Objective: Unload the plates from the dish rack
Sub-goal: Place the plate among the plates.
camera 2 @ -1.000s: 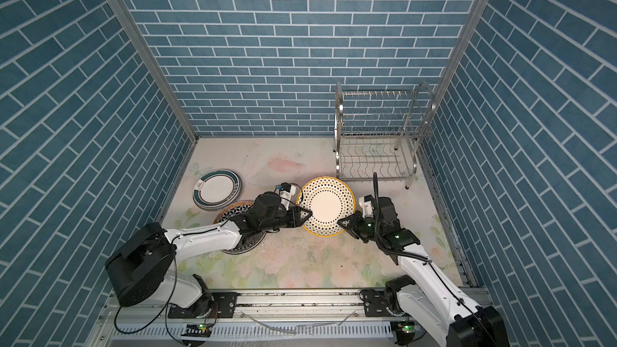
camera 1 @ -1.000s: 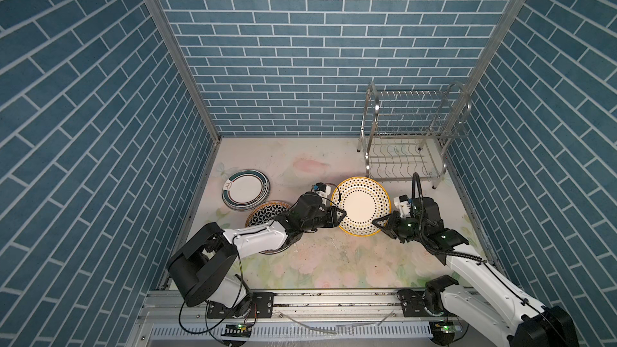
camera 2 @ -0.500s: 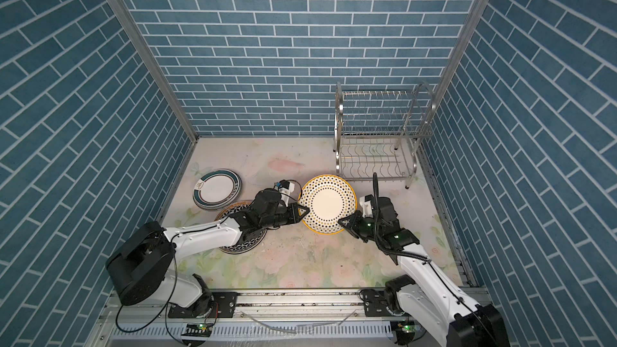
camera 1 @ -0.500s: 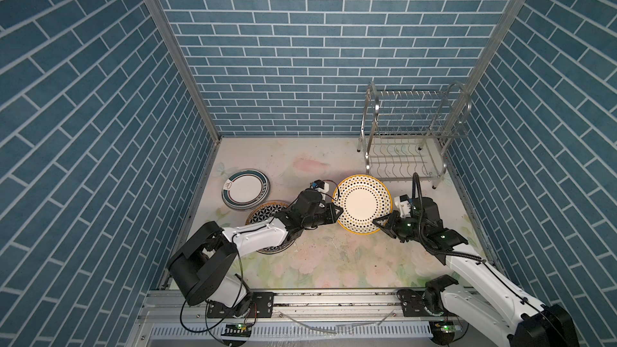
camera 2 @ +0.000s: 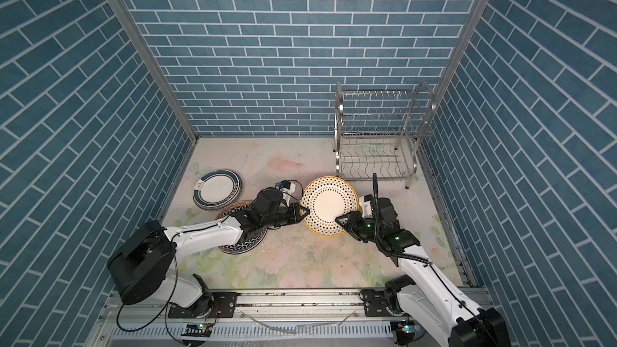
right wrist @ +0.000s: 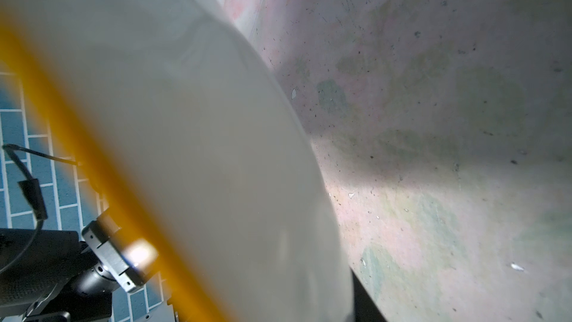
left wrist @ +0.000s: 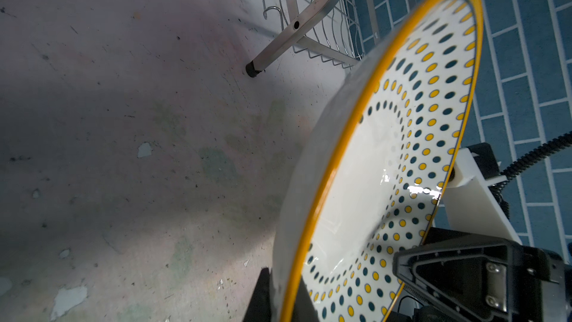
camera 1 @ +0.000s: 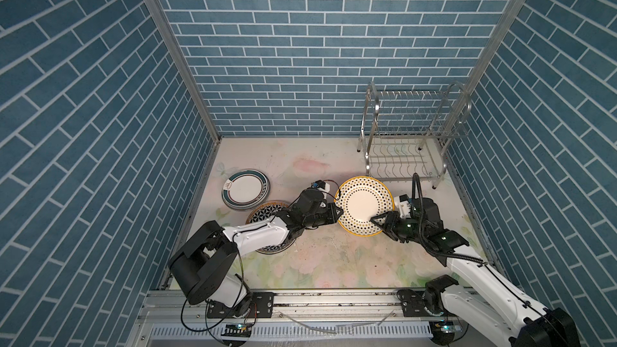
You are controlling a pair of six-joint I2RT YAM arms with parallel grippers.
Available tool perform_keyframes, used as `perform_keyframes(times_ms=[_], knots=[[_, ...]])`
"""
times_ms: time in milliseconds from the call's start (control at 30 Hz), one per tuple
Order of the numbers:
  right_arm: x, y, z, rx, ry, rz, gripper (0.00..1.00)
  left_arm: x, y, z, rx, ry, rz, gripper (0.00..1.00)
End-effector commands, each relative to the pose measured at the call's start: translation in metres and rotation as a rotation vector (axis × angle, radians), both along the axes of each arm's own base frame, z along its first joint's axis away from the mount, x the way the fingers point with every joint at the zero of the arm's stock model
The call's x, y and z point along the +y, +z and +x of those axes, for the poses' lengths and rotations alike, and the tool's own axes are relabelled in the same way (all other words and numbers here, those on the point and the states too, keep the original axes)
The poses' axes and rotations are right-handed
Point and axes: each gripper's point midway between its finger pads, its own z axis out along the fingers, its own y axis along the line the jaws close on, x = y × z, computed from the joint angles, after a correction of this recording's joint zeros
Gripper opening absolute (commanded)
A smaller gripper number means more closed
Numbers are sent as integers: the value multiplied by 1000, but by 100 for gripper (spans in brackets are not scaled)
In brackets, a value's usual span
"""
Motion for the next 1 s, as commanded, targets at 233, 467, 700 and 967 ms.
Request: perform_keyframes(times_ms=[233,467,700,967], knots=[[4,31,15,-140,4,14,47,18,17,3,-50,34,20,0],[1,20,18,-121,-12,-7,48,39,26,5,-58,76,-3,0],[-3,10,21,-107,-27,-43,48,58,35,5,-66,106,-15,0],[-35,10,19,-114,-66,-257,48,124,43,-2,-32,242,19,0]])
